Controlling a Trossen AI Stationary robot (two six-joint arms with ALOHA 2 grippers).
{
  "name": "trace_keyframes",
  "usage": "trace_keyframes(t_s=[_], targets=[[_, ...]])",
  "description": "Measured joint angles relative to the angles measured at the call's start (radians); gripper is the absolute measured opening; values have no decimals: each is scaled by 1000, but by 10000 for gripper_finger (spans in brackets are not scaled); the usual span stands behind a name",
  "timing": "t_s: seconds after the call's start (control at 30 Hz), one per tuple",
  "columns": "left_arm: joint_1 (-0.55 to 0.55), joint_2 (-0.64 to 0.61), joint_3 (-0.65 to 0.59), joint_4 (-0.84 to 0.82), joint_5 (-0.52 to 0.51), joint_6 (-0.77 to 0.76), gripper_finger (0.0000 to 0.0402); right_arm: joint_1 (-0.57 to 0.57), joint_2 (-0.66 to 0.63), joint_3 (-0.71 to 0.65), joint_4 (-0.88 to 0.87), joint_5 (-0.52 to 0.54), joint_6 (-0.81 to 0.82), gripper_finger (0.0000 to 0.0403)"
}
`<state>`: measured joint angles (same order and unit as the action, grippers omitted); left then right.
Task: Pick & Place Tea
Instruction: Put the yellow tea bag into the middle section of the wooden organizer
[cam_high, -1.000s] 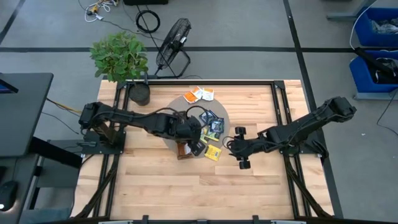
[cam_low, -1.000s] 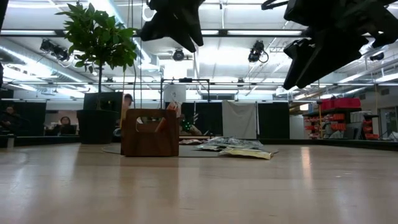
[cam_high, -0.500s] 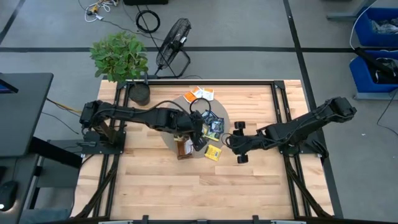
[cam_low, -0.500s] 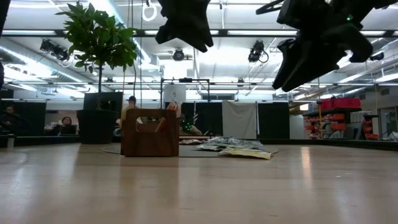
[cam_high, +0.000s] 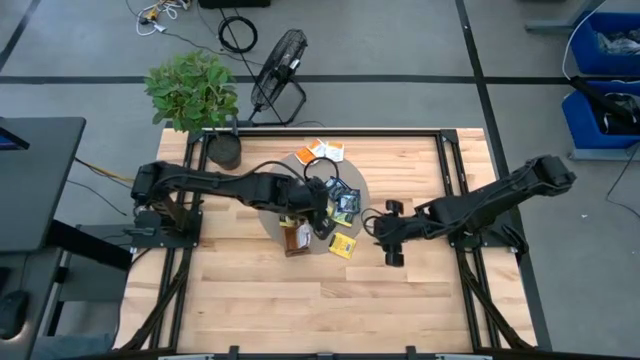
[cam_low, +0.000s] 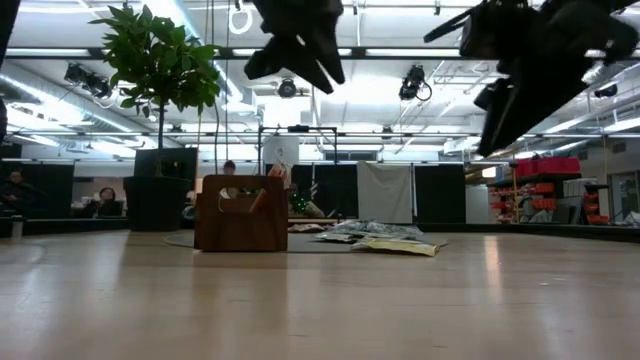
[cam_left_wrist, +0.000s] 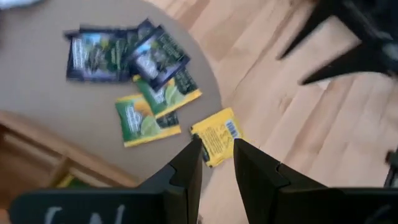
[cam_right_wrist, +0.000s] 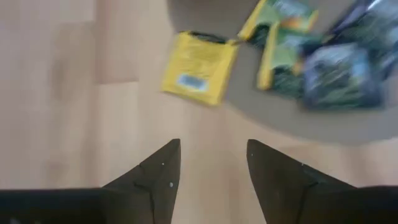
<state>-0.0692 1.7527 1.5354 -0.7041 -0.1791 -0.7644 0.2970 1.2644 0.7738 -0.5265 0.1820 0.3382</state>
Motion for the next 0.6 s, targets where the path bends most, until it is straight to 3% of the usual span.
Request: trace_keyframes(t_s=[0.2,0.4,0.6], targets=[[2,99,1,41,163,-195,97,0,-107,0,-20,-160,203,191],[-8,228,0,180,332,-310,110,0,-221,0,4,-166,291,191],[1,256,80,192,324,-338,121,-1,-246,0,8,-175,310,191]])
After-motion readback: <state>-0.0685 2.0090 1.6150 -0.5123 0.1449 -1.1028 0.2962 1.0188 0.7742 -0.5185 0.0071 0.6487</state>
